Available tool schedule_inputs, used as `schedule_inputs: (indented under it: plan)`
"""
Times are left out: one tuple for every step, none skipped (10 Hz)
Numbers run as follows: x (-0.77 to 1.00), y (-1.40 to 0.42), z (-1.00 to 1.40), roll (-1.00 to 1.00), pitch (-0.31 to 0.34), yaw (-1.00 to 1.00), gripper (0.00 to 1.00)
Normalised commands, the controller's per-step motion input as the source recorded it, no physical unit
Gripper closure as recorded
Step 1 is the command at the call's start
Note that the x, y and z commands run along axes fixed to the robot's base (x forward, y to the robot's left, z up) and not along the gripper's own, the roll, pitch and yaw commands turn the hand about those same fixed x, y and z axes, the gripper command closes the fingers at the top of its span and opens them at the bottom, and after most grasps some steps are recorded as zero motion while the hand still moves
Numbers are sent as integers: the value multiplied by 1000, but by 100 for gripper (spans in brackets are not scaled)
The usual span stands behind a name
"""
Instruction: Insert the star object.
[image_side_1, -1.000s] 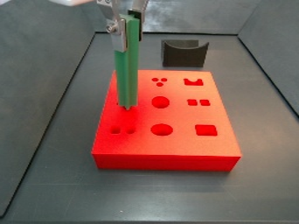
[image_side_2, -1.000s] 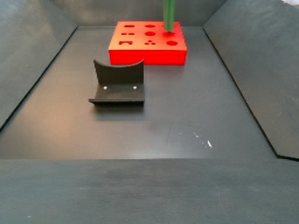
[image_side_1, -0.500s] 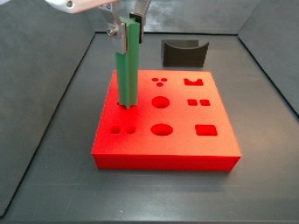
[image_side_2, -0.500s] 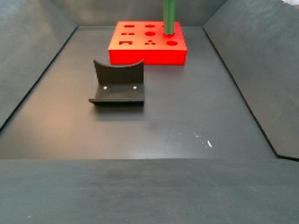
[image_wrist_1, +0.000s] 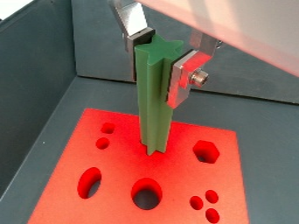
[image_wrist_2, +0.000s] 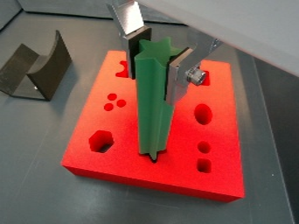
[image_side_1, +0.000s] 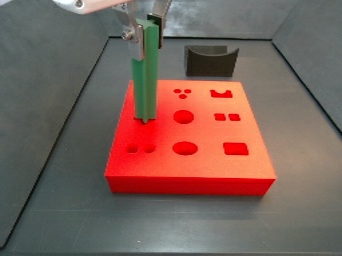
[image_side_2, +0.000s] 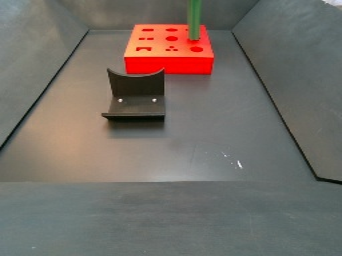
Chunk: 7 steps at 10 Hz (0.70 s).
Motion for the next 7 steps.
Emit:
schedule_inputs:
  plan:
    - [0, -134, -80, 56, 3, -149, 100]
    - [0, -134, -74, 54, 6, -203, 100]
    - [0, -31, -111, 67, 6, -151, 100]
    - [146, 0, -223, 63, 0, -131, 100]
    - [217, 0, -546, 129, 0, -94, 100]
    - [191, 0, -757, 140, 0, -83, 100]
    - [69, 0, -1000, 117, -41, -57, 100]
